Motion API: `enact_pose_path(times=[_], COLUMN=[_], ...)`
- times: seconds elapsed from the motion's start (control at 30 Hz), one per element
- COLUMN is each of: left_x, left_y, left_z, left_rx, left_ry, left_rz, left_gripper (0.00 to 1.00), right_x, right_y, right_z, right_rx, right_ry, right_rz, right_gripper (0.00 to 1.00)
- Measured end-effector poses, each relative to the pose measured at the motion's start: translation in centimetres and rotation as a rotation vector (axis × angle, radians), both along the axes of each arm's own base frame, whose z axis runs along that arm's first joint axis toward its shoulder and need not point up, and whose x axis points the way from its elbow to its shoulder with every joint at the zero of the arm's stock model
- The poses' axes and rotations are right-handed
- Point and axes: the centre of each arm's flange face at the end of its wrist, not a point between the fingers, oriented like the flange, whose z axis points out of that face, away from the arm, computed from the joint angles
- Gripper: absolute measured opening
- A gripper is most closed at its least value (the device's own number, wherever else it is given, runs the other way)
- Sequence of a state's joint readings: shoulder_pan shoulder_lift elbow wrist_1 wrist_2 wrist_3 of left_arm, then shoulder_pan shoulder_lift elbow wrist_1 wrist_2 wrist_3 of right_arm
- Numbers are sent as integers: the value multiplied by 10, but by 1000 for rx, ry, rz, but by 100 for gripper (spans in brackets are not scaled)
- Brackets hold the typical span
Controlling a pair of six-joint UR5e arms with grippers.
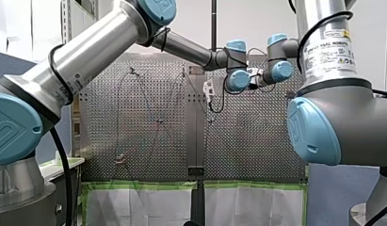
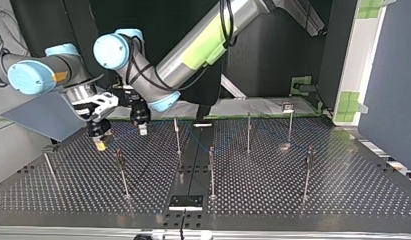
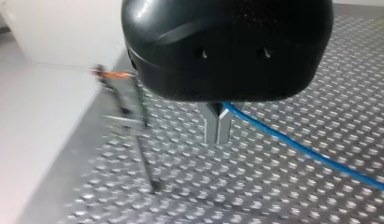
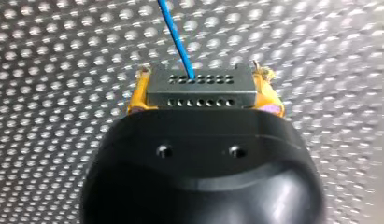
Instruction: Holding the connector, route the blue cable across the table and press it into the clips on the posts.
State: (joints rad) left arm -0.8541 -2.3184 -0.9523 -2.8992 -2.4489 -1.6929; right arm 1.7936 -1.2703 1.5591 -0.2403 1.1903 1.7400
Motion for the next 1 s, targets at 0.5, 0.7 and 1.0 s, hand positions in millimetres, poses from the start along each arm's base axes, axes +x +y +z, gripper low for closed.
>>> enact_pose_path(times=[0.5,0.7,1.0], left_x=[2,19,43], left_y=[3,10,22], left_z=[33,36,39], left_rx=[-41,-54,-54], left_ry=[-60,-87,-108], left_rz=[-7,-8,-28], left_gripper=[0,0,0], right_x=[-6,-8,-5], right_y=[6,4,5], right_z=[25,29,49], right_rx=[-43,-59,-99], right_ry=[-7,-8,-15], right_rz=[-9,-11,-4], right_gripper=[0,0,0])
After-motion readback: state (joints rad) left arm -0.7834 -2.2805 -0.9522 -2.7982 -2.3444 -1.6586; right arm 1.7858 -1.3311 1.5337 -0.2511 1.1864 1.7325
